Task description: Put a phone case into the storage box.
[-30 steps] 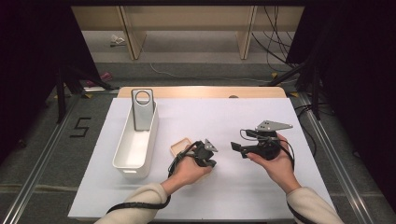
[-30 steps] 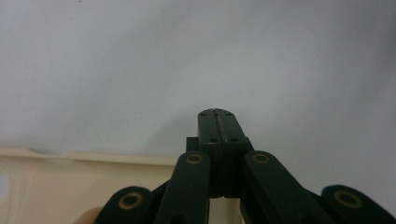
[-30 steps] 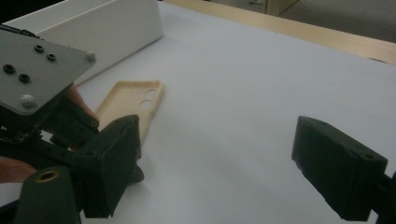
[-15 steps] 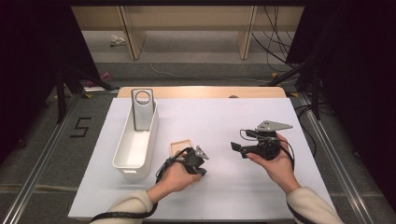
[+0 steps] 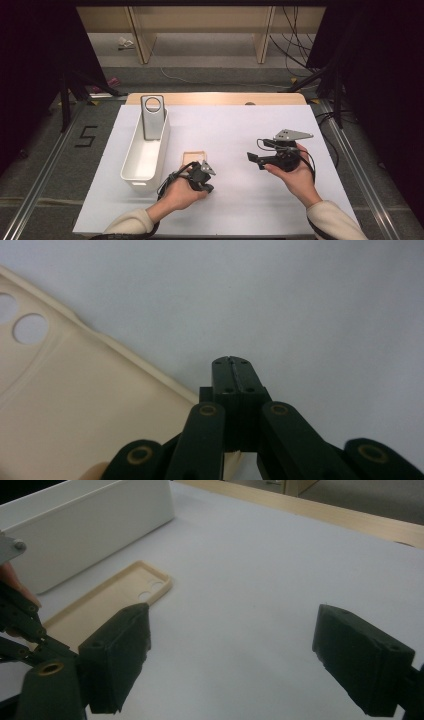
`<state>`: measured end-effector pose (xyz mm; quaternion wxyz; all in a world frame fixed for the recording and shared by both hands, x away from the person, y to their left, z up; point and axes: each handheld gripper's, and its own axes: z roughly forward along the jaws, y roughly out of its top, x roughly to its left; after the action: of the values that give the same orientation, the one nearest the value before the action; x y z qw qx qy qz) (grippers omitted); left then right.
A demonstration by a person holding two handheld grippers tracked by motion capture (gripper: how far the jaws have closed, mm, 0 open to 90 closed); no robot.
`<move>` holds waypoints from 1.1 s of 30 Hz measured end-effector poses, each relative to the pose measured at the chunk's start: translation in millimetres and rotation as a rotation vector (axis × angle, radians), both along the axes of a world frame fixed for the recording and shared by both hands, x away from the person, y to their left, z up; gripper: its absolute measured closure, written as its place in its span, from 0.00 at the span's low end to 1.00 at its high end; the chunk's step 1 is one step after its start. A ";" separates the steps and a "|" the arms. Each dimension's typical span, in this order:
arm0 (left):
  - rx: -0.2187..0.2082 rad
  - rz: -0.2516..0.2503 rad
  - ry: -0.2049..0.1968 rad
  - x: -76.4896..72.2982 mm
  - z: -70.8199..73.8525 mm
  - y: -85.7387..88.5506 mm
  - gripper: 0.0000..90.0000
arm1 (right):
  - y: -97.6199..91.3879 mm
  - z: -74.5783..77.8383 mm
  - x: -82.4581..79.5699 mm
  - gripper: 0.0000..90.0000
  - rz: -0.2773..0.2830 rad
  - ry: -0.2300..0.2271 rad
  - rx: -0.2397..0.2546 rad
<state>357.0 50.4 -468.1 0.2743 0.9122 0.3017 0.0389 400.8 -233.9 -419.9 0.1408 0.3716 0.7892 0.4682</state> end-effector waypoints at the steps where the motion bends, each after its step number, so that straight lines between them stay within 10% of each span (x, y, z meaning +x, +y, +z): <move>1: 0.001 0.001 -0.002 -0.4 0.0 0.7 1.00 | -0.1 -0.1 0.1 0.18 0.000 0.000 0.001; 15: -0.054 -0.013 -0.002 -3.1 5.3 14.8 0.97 | -0.2 0.5 -0.2 0.18 0.002 -0.003 0.002; 24: -0.128 -0.067 -0.095 -7.4 36.5 30.2 0.65 | -1.1 1.0 0.0 0.18 0.003 -0.007 -0.001; 33: -0.032 -0.162 -0.149 -10.1 48.7 37.8 0.32 | -1.7 2.1 -0.7 0.18 -0.002 -0.010 0.000</move>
<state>346.9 88.1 -419.4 0.3129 0.9236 0.2064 0.0798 400.1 -235.6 -417.8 0.1453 0.3699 0.7882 0.4699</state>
